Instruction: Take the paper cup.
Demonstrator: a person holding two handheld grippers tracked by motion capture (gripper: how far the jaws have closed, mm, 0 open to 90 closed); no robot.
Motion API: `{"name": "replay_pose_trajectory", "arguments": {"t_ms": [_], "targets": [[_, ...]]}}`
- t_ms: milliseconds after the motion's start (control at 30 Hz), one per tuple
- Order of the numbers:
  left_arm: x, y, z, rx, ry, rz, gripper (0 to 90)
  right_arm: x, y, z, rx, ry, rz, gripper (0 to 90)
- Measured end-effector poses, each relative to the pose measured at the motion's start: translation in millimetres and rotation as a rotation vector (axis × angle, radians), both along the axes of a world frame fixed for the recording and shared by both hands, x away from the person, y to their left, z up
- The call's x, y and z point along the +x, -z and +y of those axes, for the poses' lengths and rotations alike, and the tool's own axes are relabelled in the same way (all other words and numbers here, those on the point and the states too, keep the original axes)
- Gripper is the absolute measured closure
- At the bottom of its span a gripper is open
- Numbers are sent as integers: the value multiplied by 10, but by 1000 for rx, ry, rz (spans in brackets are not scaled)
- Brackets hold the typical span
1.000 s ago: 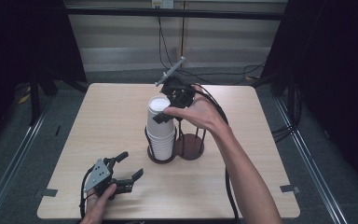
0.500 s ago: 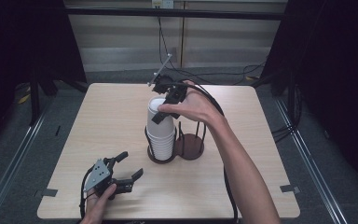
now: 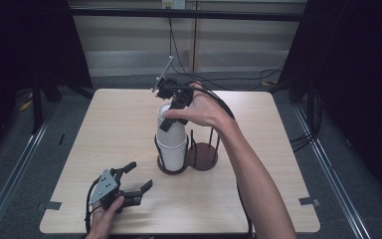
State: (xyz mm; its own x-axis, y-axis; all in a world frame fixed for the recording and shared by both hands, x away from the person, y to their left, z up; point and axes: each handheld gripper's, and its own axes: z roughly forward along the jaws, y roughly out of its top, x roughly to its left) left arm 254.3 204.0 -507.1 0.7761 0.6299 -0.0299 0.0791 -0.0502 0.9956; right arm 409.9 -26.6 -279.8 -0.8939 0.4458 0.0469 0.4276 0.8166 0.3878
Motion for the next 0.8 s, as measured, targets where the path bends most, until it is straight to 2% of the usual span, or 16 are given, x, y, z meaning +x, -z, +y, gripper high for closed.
{"name": "replay_pose_trajectory", "arguments": {"t_ms": [67,200,233,300,400,633,800], "targets": [[0,0,1,2,2,-2,155,2,8,11,-28,1,15,213],[-1,0,3,3,1,-2,155,32,1,-9,-16,11,36,220],[-4,1,-5,-7,0,2,155,34,-2,-6,-18,11,38,221],[-1,-1,5,8,5,-3,156,34,-2,0,-21,9,36,221],[-3,1,-4,-6,1,1,156,43,-16,6,-29,13,43,224],[-1,-1,4,3,3,-1,156,40,-53,6,-23,25,45,228],[-7,3,-8,-12,5,8,156,33,-95,-9,-10,29,39,230]]}}
